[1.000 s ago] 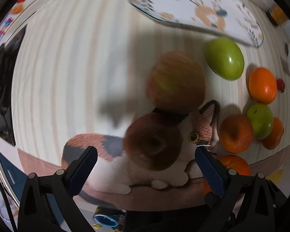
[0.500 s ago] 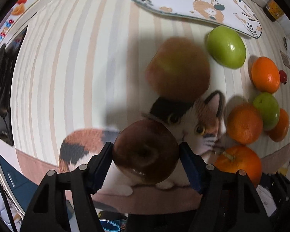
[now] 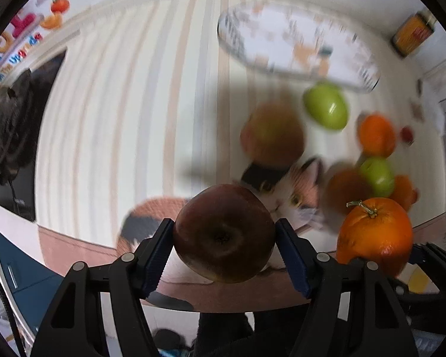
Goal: Organize fruits
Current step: 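Carry the orange and apple to the floral plate and release both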
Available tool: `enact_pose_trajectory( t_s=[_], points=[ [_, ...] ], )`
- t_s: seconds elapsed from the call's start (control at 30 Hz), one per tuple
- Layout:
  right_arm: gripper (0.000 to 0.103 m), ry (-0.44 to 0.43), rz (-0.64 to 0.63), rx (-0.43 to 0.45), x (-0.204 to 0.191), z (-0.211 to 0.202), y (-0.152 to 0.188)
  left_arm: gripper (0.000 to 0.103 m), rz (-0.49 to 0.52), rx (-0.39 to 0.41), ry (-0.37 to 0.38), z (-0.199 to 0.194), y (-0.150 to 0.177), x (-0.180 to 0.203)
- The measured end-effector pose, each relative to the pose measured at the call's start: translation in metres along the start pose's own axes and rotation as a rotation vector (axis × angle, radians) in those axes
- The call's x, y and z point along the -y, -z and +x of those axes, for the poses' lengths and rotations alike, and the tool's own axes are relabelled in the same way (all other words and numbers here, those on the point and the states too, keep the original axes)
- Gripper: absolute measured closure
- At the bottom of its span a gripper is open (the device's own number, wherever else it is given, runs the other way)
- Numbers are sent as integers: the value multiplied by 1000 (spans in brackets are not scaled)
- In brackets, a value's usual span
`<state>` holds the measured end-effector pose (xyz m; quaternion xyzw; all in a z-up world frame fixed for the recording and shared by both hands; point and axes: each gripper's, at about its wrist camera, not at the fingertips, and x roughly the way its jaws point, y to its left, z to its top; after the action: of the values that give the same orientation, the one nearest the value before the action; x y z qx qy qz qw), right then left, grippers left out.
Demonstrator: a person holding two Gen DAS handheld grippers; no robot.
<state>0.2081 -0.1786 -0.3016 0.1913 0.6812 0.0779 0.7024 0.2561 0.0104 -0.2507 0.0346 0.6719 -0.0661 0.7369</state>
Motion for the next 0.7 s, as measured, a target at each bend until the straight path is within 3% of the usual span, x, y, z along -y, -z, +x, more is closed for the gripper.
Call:
enact_pose_trajectory(
  t_s=[0.17, 0.37, 0.53, 0.7],
  points=[
    [23, -38, 11, 81, 7, -47, -41, 36, -1, 116, 47, -60, -41, 22],
    [23, 17, 36, 168, 24, -65, -135, 36, -21, 155, 100, -45, -132, 43],
    [23, 105, 47, 164, 43, -44, -213, 36, -40, 48, 101, 25, -206, 59],
    [22, 174, 32, 129, 48, -19, -262, 36, -98, -82, 121, 79, -243, 57]
  ],
)
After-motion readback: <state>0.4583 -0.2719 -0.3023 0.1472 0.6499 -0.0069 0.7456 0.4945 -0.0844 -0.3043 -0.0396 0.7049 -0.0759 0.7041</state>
